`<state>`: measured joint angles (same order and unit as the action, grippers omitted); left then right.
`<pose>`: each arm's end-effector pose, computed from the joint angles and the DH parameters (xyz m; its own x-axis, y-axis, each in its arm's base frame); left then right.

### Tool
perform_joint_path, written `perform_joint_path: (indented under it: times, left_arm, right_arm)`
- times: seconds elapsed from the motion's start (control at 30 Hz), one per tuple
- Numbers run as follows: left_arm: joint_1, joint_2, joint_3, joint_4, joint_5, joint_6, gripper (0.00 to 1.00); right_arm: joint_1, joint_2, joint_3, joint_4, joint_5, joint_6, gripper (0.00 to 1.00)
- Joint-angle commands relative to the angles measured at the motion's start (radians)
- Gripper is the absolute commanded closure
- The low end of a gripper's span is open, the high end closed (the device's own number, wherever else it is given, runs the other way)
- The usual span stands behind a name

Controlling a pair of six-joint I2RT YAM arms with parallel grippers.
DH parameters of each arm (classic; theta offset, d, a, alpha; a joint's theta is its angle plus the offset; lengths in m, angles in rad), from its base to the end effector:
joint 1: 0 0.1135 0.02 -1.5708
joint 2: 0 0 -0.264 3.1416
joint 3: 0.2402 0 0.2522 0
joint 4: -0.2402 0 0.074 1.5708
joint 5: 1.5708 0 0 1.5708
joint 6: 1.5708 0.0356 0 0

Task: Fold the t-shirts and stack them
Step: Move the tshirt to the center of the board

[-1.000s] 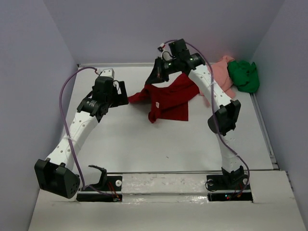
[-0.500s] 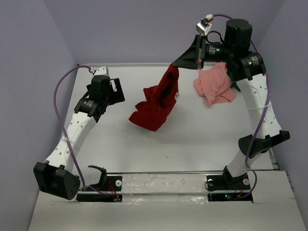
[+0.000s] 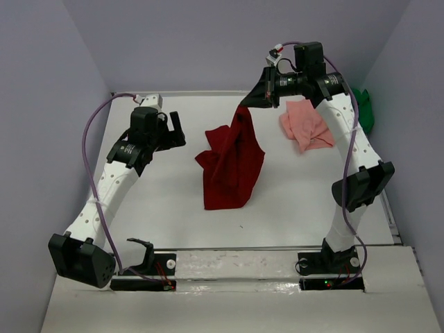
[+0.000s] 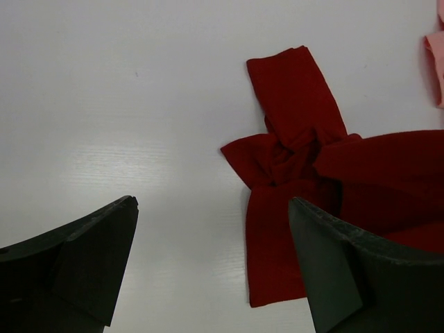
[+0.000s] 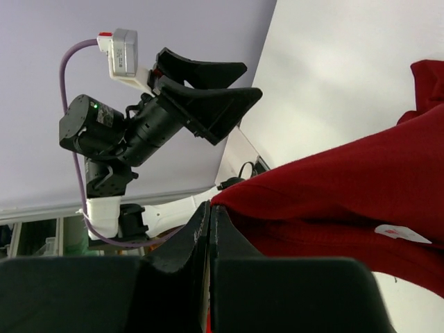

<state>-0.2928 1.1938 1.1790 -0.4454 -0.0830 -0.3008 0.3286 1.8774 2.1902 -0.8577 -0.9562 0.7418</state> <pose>0.2562 -0.0742 0.3667 -0.4703 -0.1666 -0.8666 0.0808 0.9698 -0.2303 0.3646 0.1550 0.4487 -0.9342 0.0931 -0.3444 -0.2933 0.3492 0.8900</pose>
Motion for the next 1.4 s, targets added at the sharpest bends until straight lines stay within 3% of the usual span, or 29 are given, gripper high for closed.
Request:
perform_joint_path:
  times: [0.0,0.4,0.5,0.63,0.83,1.03,1.2,1.37]
  left_arm:
    - [0.003,-0.002,0.018,0.054,0.156,0.017,0.01]
    - [0.003,0.032,0.015,0.053,0.219,0.043,0.01]
    - [0.003,0.038,-0.001,0.059,0.215,0.038,0.01]
    - [0.012,0.038,-0.001,0.060,0.203,0.040,0.01]
    - [0.023,0.039,-0.005,0.059,0.198,0.045,0.01]
    - [0.034,0.043,-0.002,0.057,0.192,0.048,0.01]
    - [0.038,0.047,0.002,0.056,0.190,0.051,0.01]
    - [0.041,0.055,0.013,0.048,0.175,0.060,0.01]
  right_arm:
    - [-0.002,0.003,0.019,0.020,-0.006,-0.056,1.00]
    - [-0.036,0.085,0.039,-0.001,0.089,-0.119,1.00]
    - [-0.060,0.089,0.037,-0.078,0.167,-0.153,1.00]
    - [-0.141,0.074,0.036,-0.188,0.334,-0.220,1.00]
    - [-0.250,0.064,0.011,-0.301,0.466,-0.303,1.00]
    - [-0.260,0.058,-0.088,-0.428,0.730,-0.392,1.00]
    - [-0.272,0.063,-0.208,-0.464,0.858,-0.436,1.00]
    - [-0.272,0.023,-0.299,-0.498,1.126,-0.447,1.00]
